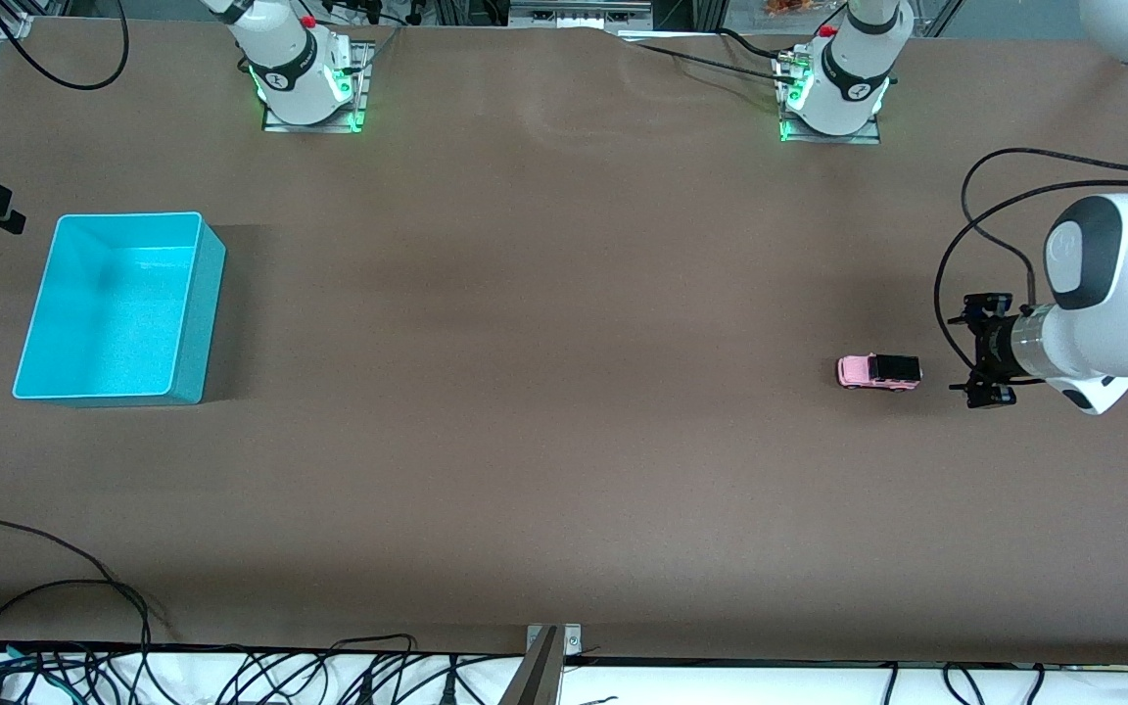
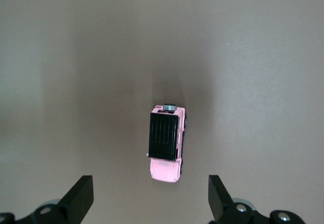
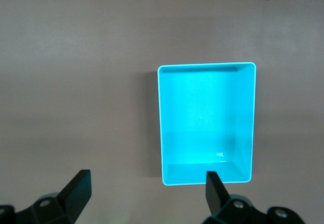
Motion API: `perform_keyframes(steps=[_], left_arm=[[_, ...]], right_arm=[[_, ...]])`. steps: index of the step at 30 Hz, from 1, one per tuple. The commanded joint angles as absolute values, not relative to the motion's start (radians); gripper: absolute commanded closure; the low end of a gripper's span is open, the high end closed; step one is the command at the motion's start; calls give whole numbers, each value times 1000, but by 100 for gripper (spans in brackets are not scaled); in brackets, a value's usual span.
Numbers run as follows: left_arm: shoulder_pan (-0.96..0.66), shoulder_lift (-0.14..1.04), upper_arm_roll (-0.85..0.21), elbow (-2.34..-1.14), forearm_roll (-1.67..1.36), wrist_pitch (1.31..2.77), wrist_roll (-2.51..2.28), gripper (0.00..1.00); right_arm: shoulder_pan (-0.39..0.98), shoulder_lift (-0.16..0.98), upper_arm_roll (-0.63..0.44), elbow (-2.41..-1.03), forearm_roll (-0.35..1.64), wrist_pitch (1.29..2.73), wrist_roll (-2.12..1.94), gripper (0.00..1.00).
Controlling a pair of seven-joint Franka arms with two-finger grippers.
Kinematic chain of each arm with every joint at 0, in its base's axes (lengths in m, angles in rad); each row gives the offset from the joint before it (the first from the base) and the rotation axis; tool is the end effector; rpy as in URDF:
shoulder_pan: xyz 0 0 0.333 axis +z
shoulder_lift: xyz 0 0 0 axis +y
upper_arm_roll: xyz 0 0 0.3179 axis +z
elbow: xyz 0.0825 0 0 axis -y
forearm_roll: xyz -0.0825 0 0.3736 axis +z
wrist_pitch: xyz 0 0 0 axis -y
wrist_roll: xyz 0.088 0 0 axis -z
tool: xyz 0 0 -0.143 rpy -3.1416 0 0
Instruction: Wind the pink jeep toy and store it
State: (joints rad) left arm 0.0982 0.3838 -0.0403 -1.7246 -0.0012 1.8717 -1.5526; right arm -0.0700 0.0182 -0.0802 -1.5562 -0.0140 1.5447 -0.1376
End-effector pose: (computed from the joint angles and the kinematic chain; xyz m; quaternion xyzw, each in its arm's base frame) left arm 0.6096 0.0368 0.3170 -0.6875 -0.7165 0.0921 0.0741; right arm 0.5395 -0.0833 0.5850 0.9998 -0.0064 -0.0158 0.0055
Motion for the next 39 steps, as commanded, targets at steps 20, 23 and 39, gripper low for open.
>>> perform_keyframes(steps=[20,23,39], left_arm=[[95,388,-41,-2048,6,2348,-1621,0],[91,403,-43,-2046,40,2352,-1615,0],[83,466,-44,-2040,84,2437,-1615,0]], right_arm=[[-71,28,-84,-1531,-2,1534,-156,0],[-71,28,-84,-1531,-2,1528,-160,0],[-69,28,-83,-1531,0,1534,-152,0]])
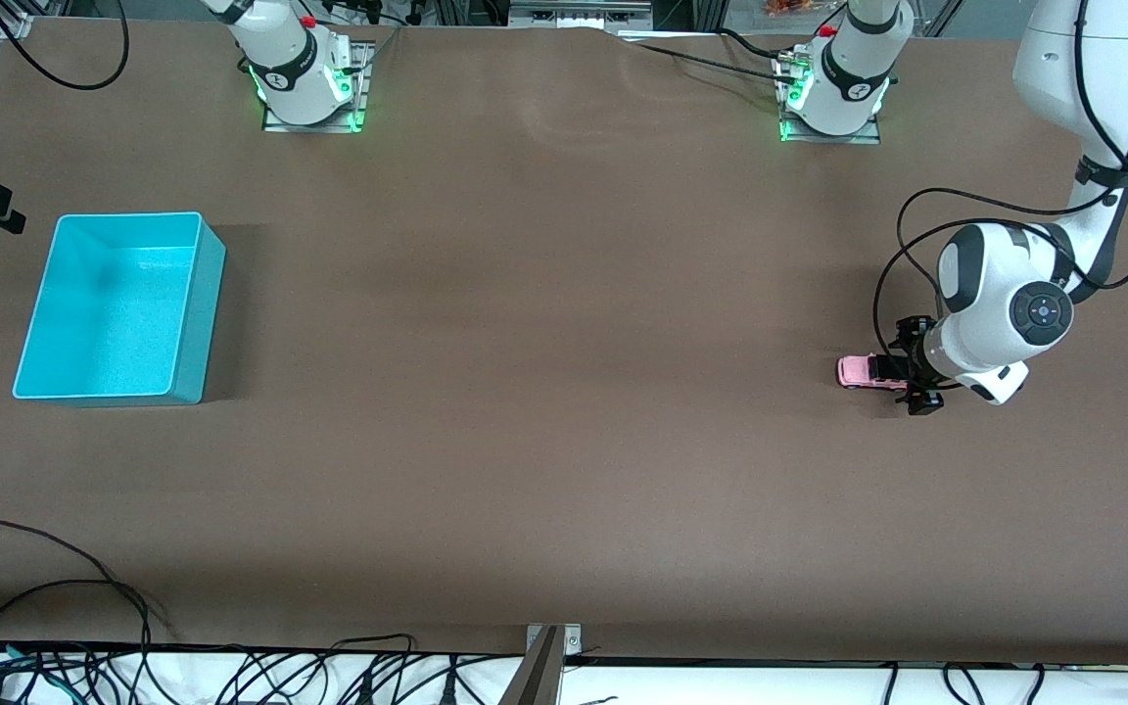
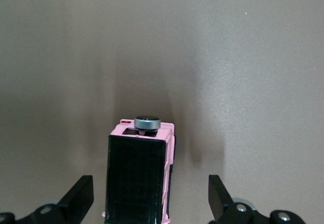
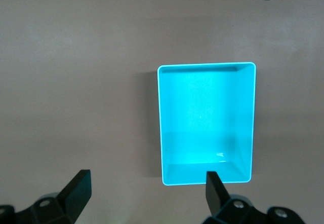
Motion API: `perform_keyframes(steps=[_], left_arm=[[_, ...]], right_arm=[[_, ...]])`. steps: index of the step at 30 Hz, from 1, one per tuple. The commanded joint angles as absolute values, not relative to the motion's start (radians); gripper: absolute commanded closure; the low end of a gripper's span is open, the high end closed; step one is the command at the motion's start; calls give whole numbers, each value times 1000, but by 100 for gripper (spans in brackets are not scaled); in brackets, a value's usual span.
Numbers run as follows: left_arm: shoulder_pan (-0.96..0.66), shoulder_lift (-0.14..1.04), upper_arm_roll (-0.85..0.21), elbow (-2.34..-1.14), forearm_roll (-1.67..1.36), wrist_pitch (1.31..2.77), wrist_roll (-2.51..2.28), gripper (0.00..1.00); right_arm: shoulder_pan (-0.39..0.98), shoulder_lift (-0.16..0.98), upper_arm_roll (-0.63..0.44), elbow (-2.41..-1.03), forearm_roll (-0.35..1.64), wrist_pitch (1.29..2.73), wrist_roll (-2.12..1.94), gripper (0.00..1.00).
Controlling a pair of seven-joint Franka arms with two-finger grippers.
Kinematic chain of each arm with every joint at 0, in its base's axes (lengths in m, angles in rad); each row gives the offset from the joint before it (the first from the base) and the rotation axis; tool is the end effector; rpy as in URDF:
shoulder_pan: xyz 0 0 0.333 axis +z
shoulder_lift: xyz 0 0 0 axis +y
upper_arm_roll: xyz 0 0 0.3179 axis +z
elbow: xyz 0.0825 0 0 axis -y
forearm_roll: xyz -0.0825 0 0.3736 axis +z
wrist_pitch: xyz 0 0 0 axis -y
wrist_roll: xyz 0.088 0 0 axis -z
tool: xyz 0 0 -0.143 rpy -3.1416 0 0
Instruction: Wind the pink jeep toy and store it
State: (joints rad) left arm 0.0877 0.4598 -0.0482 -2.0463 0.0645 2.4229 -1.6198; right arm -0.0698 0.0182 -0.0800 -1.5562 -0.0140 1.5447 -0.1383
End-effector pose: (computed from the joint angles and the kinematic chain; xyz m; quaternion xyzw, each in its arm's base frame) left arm 0.5786 0.0243 0.1801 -0.6914 -0.7213 0.0222 0.0358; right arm 0.5395 -0.0831 0.5850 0.9998 -0.0058 -0.0158 0.0055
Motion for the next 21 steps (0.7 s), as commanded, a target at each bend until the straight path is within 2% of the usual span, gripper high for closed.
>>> perform_keyframes(steps=[1,3,7,21], left_arm=[[83,469,-44,-2040,84,2439,-1615,0],[81,472,-44,-2040,84,2439,-1615,1],[81,472,-44,-2042,84,2439,-1615,13],[83,468,-67,-2049,83,2431,-1615,67]], right_arm=[[-69,28,-83,-1531,0,1534,-155,0],[-72,28,-86,-1531,0,1534,-158,0],[-74,28,-86,-1529,0,1539,-158,0],[-72,28,-84,-1529,-2,1539,-156,0]])
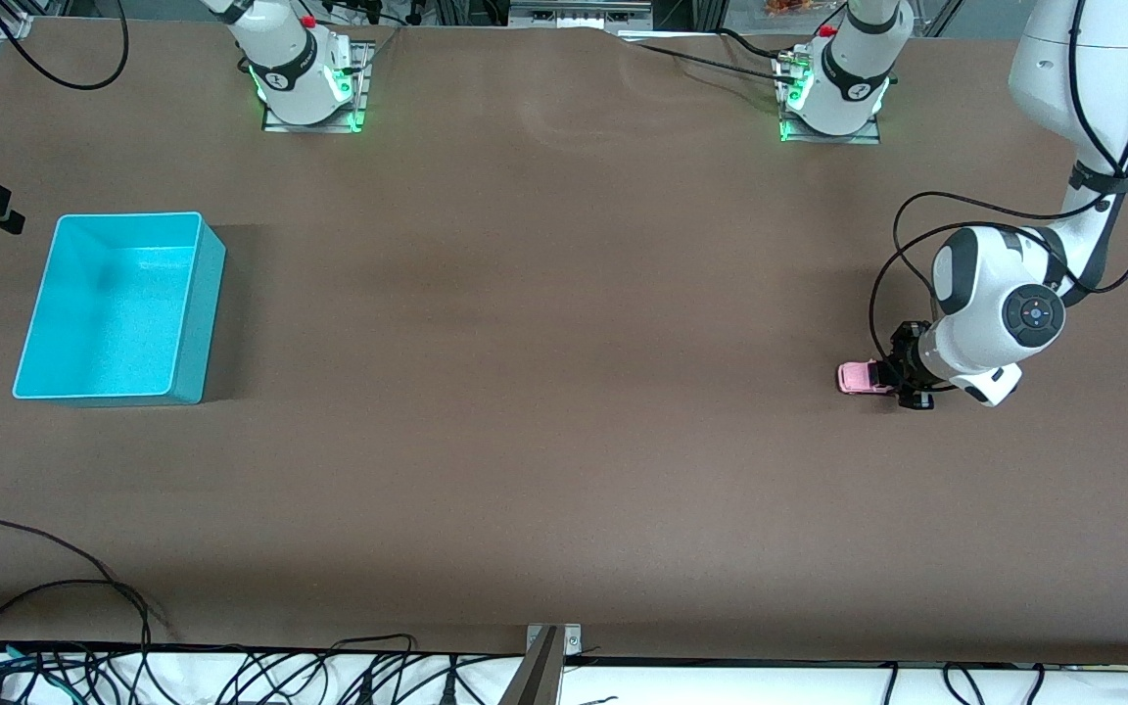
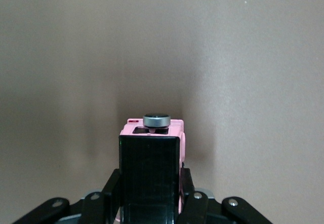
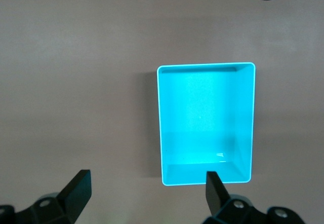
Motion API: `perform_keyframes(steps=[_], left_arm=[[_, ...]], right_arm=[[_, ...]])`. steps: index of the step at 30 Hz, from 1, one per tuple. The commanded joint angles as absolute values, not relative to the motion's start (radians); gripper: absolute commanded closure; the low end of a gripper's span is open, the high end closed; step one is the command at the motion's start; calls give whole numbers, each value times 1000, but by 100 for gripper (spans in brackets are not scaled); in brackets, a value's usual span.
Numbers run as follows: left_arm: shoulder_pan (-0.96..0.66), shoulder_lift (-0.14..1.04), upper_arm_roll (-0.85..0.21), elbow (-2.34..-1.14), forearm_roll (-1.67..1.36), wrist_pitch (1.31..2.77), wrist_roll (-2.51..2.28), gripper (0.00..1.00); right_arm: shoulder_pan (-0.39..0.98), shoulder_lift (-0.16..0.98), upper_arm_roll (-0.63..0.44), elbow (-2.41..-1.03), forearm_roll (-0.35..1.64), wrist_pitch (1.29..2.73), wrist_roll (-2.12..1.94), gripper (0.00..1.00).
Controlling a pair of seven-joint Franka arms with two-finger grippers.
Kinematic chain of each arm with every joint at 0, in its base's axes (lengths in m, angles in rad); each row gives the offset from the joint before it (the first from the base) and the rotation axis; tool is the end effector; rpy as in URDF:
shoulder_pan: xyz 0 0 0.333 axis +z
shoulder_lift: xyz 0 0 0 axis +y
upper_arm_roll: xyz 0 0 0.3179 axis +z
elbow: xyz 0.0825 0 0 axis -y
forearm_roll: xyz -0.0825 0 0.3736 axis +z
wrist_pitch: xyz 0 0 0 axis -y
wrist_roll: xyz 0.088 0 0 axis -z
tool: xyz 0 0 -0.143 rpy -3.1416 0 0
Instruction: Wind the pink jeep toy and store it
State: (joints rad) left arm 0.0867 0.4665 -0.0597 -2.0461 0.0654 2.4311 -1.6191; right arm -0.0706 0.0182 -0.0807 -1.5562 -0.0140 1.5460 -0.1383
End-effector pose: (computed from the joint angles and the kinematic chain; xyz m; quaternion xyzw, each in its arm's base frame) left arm 0.5792 0.0169 0.1770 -0.6961 -0.7168 0.0232 0.0333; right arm 0.5396 -0.0839 0.5851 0.9998 -0.0066 -0.0151 0.0056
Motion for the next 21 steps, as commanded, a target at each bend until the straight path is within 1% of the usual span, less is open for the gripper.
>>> perform_keyframes(steps=[1,3,4,12,21], left_arm=[[83,468,-67,-2049,83,2430,-1615,71],[83,466,-69,-2049,83,2428,-1615,76],[81,466,-69,-2048,83,2427,-1615,77],[78,431,-98,-2023,84,2421,-1631,77],[5,430,-107,-2017,84,2404,-1746,76]], right_arm=[[-72,28,-84,-1529,-2,1539,-158,0],[-74,28,-86,-1529,-2,1539,-158,0],[-74,28,-86,-1529,0,1539,-158,0],[-74,28,-86,-1529,-2,1537,-158,0],[-78,28,-89,-1529,-3,1539,-160,0]])
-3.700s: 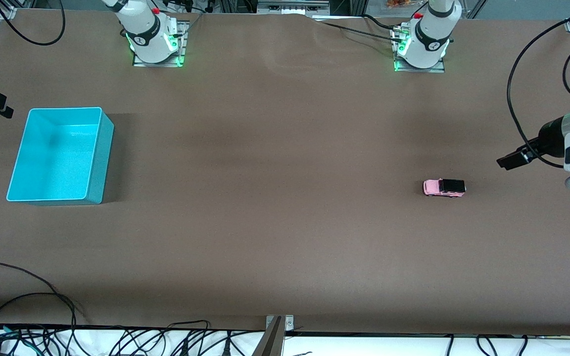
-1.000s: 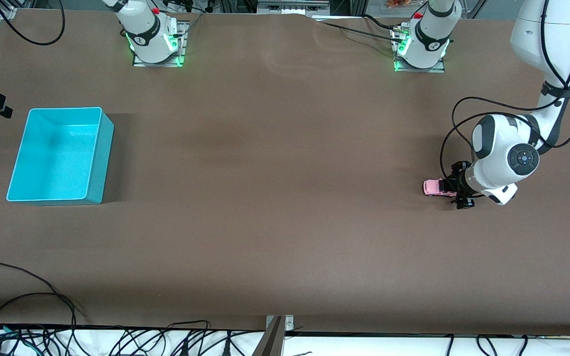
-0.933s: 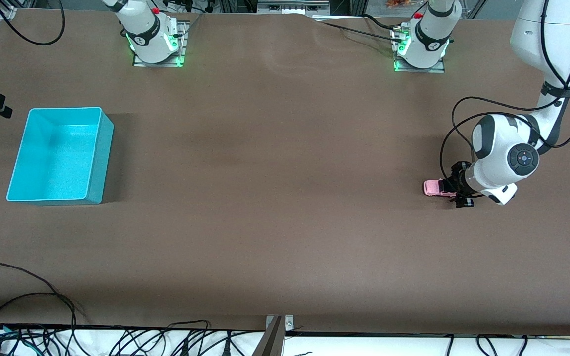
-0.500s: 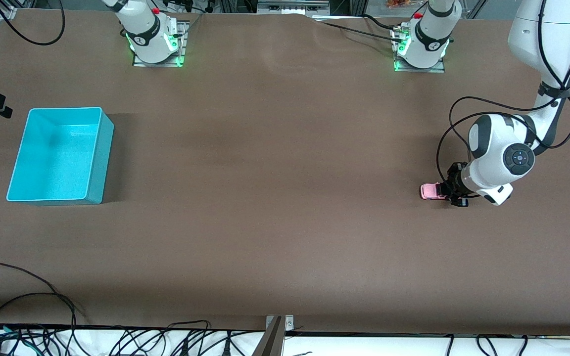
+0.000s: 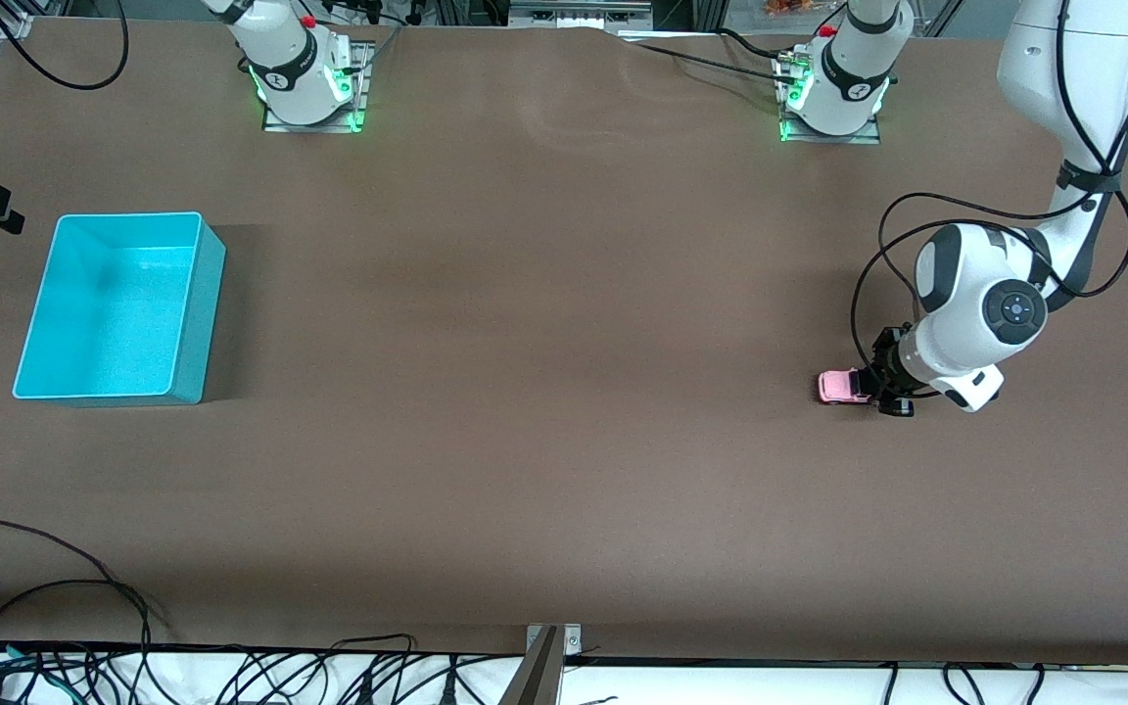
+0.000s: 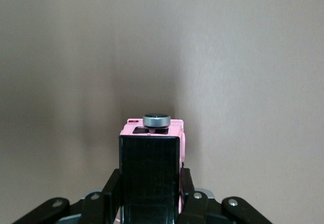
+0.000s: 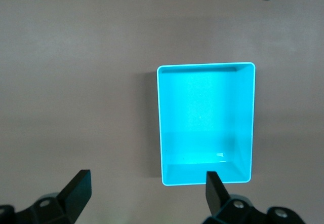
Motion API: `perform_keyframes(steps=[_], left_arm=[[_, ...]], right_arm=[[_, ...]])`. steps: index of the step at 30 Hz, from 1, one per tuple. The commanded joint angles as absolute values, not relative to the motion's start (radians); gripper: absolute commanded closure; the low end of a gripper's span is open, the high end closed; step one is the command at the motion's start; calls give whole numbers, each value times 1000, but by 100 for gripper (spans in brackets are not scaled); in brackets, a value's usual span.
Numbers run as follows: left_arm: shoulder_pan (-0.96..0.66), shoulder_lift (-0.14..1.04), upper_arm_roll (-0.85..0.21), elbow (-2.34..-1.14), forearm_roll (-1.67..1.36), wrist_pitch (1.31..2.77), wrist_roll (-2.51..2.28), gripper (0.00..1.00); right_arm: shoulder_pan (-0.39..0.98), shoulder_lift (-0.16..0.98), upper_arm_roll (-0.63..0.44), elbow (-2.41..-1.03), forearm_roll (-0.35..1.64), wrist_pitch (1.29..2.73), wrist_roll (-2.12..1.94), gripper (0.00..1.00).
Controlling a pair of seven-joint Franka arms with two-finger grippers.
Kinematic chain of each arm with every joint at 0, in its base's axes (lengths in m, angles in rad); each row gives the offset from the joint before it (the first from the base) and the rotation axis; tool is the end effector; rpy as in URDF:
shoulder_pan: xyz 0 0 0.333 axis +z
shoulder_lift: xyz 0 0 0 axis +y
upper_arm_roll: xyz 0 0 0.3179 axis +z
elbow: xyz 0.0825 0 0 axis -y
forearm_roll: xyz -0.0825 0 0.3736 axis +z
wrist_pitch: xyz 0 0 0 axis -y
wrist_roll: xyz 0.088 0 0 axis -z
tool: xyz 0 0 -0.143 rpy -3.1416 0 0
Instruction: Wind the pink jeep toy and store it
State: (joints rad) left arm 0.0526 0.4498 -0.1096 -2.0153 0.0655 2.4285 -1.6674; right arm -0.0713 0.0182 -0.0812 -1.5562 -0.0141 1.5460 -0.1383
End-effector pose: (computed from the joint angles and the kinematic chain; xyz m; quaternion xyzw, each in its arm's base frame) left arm 0.5930 -0.0320 0.1991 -0.7072 -0.7068 0.0129 0.0107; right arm 0.5395 -0.0846 0.5851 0.9998 -0.0072 -0.0151 0.0057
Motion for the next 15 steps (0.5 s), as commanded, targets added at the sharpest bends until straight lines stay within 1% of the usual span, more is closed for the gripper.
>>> perform_keyframes(steps=[1,12,15], left_arm=[[-3,430,-107,-2017,84,2404,-1756,76],[-69,446,-112,-2020,84,2416,-1830,77],[-89,466,-112,-2023,83,2445,-1858,76]], right_arm=[[-78,26,-90,-1529,-3,1537,-160,0],[-75,26,-94,-1529,-2,1534,-158,0],[-75,25,-95,-1529,-2,1531,-160,0]])
